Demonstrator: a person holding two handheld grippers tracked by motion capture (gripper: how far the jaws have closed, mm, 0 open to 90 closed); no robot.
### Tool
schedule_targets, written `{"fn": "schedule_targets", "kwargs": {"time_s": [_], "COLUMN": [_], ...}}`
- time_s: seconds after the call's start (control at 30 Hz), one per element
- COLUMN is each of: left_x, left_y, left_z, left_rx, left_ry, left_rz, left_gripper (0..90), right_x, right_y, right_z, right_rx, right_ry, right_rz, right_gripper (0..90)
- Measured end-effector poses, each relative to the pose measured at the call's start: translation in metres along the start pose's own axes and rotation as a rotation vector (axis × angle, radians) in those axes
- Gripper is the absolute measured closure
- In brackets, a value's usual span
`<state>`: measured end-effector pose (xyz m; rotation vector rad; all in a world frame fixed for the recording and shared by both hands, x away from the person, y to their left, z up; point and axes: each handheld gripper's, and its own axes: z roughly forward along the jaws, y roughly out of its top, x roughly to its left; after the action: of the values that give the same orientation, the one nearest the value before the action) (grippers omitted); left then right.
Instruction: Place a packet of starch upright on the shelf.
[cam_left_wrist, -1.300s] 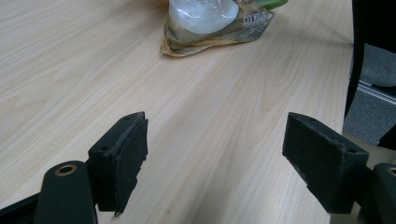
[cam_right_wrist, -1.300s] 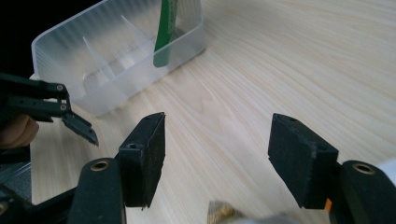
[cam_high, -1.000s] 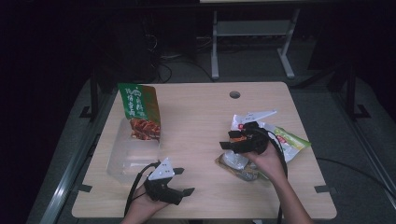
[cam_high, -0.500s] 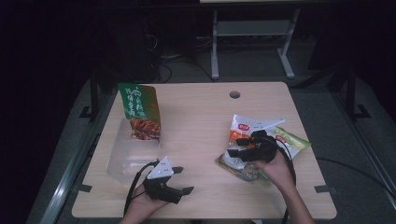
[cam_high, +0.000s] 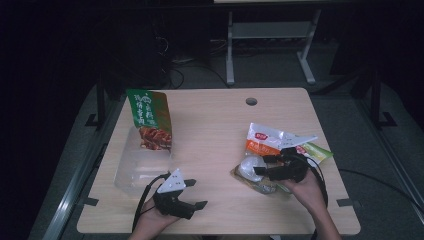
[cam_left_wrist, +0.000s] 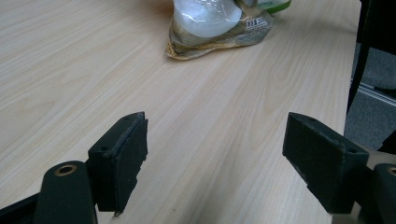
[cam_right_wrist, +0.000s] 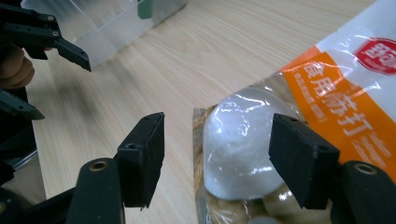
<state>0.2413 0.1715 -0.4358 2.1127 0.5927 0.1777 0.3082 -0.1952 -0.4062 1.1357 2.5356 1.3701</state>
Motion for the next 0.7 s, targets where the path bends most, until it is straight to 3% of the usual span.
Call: {"fn": "schedule_targets", "kwargs": {"time_s": [0.47,0.7], "left_x": [0.0,0.001], "left_y": [0.0,0.001], "left_z": [-0.001,-0.002], "left_rx": [0.005,0.006], "left_ry": [-0.001,0.0], "left_rz": [0.01,0.01], "left_gripper": [21.6,21.4], "right_x": [-0.007,-0.009], "right_y": [-0.02,-0.022], "right_z": [-0.017,-0.027], "right_rx": [-0.006,-0.001], "right_ry": [-0.02,-0.068], "right_rz": [0.04,0.036], "right_gripper": [35.3,35.3]}}
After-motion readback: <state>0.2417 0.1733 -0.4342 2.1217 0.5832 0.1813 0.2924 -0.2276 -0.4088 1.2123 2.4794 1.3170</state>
